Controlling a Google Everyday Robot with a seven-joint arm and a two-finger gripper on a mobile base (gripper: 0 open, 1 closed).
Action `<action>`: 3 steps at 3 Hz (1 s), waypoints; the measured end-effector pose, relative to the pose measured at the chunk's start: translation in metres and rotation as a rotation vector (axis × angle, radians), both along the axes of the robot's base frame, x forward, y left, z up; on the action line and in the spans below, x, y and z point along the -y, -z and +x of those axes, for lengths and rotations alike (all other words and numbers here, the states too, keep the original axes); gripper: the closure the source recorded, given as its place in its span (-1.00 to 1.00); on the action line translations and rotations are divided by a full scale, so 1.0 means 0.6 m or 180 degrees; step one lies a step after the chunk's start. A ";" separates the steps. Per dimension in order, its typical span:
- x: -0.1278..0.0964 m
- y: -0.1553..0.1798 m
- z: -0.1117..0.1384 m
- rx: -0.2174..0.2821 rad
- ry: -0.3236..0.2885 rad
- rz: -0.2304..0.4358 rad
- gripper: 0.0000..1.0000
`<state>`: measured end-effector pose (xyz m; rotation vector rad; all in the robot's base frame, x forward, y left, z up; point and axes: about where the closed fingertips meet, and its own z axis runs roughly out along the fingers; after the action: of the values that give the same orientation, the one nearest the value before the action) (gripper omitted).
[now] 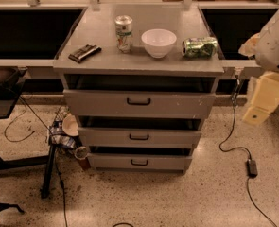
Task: Open top drawer
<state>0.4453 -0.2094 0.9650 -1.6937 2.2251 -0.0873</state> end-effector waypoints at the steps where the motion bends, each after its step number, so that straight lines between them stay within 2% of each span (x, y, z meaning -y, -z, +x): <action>1: -0.048 0.078 0.036 -0.0079 -0.0011 0.0199 -1.00; 2: -0.127 0.177 0.090 -0.0167 -0.0034 0.0477 -1.00; 3: -0.227 0.262 0.149 -0.0217 -0.0130 0.0710 -1.00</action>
Offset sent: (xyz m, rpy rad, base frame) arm 0.1122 0.1494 -0.1917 0.3001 0.0671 0.0030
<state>0.5350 -0.0732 0.8078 -1.6408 2.1552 0.2237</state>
